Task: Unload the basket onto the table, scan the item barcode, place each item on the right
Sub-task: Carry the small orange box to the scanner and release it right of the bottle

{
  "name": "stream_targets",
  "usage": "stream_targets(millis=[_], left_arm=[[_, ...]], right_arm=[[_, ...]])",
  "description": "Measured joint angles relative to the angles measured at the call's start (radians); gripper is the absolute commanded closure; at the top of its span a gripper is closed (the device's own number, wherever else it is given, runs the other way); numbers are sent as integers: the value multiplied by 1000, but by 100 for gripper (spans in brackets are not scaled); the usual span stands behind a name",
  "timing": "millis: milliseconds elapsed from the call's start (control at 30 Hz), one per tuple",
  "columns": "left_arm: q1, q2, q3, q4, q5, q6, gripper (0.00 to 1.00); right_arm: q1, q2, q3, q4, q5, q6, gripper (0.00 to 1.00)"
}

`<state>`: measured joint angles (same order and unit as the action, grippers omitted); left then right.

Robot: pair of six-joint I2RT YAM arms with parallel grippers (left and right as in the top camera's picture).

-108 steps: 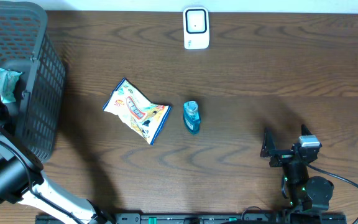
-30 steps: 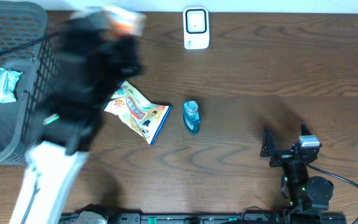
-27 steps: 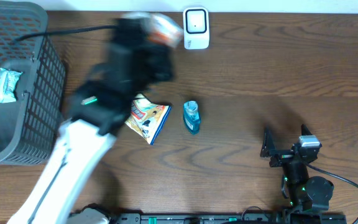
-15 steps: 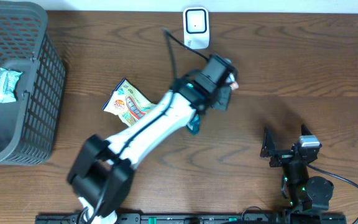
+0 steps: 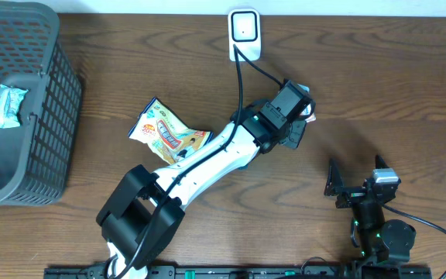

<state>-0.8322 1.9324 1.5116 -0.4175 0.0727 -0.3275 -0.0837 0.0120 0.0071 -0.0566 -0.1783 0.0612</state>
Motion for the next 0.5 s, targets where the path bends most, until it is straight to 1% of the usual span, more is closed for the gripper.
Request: stream_targets(millis=[33,133,167,200,500], left_arm=[[0,0,0,-1,0,3,87],[0,0,0,0,0,15,60],[0,0,0,0,0,16,56],[0,0,0,0,0,18,55],[-2,-4,5,-3,0,19,55]], right_arm=[[0,0,0,0,0,0,1],[0,0,0,0,0,0,1],[0,0,0,0,0,0,1],[0,0,0,0,0,0,1],[0,0,0,0,0,0,1]])
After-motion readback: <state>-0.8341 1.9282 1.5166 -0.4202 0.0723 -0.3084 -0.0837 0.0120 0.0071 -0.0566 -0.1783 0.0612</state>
